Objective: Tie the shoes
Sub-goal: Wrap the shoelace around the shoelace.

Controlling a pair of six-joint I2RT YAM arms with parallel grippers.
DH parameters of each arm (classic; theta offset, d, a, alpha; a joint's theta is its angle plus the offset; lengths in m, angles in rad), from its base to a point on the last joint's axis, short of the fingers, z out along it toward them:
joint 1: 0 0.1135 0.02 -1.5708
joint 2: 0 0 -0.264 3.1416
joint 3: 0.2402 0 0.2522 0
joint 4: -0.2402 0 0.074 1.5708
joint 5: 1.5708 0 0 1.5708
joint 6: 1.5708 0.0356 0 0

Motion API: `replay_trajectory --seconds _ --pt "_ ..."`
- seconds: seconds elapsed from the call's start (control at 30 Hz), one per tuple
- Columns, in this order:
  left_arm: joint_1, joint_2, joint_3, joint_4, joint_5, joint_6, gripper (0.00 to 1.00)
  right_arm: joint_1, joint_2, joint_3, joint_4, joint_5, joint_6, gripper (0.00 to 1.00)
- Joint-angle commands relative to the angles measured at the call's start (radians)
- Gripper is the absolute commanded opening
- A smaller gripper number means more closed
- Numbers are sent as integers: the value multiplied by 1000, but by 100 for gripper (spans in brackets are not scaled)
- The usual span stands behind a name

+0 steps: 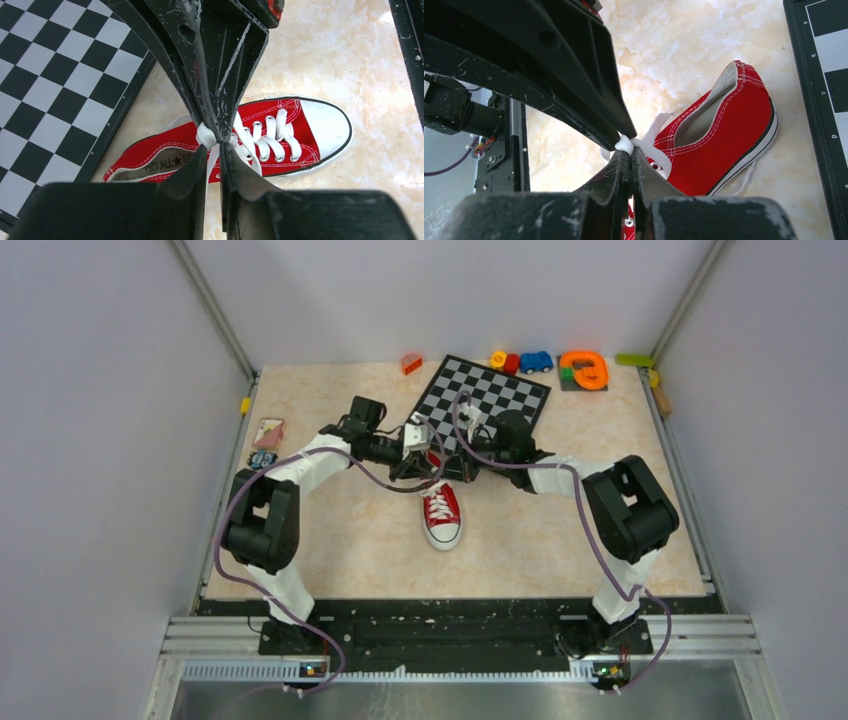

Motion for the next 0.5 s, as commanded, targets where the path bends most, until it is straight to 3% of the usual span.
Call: replay_trajectory --seconds 0.0,0.1,0.47 --pt "-11 16 55 -1 11 28 11 15 -52 44 20 -30 -19 0" --pt "-10 18 64 -24 4 41 0 15 -52 43 22 -27 -18 0" --pt "-9 -41 17 49 -63 5 0 15 -58 38 25 -25 -18 1"
